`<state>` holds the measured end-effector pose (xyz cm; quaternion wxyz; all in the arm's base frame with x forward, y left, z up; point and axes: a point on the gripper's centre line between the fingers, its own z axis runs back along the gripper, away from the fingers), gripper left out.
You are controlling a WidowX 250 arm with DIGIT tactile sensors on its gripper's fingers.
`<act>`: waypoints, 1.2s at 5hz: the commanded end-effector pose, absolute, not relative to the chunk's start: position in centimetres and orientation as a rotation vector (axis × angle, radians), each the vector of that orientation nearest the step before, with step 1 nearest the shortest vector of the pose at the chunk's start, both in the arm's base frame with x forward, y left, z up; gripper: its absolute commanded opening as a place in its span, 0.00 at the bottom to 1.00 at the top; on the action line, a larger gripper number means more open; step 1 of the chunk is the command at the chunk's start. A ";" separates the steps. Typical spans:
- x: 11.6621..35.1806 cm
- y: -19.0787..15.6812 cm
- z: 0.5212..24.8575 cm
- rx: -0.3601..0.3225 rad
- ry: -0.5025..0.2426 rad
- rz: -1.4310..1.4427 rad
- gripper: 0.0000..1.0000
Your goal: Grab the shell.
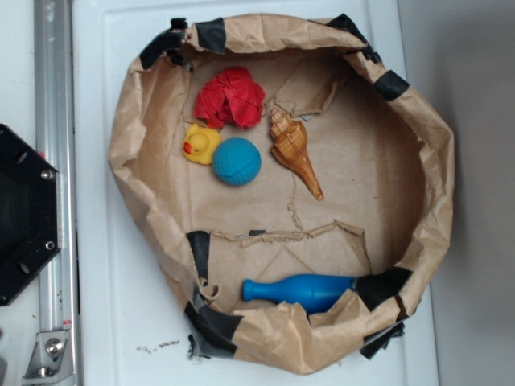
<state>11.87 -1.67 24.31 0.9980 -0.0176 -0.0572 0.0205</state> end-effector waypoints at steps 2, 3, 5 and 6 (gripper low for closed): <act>15.6 0.8 21.7 -0.010 -0.181 -0.062 1.00; 19.7 1.6 20.0 -0.011 -0.206 -0.207 1.00; 25.6 1.7 13.1 -0.076 -0.193 -0.346 1.00; 26.7 3.1 9.4 -0.074 -0.161 -0.346 1.00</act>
